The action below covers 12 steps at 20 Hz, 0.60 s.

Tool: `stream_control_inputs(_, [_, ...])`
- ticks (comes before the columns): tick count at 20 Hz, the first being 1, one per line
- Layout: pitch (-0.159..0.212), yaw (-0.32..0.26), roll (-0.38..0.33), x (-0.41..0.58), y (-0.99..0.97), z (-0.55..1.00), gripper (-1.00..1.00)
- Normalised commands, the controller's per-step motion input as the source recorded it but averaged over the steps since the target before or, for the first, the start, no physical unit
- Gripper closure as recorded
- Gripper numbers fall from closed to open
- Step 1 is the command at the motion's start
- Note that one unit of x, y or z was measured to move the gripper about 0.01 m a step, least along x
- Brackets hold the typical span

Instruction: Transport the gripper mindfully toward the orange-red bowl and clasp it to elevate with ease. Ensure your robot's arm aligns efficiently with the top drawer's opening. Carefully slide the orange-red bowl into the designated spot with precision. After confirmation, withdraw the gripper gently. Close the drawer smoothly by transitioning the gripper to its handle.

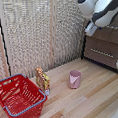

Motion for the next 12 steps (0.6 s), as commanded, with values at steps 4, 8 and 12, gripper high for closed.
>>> stream_control_inputs(4, [0.0,0.105,0.039,0.0,-0.85,0.56,1.0])
stream_control_inputs(8, [-0.013,0.059,-0.01,0.011,-0.56,0.25,1.0])
stream_control_inputs(12, [-0.068,-0.014,-0.033,-0.009,-0.08,0.07,-1.0])
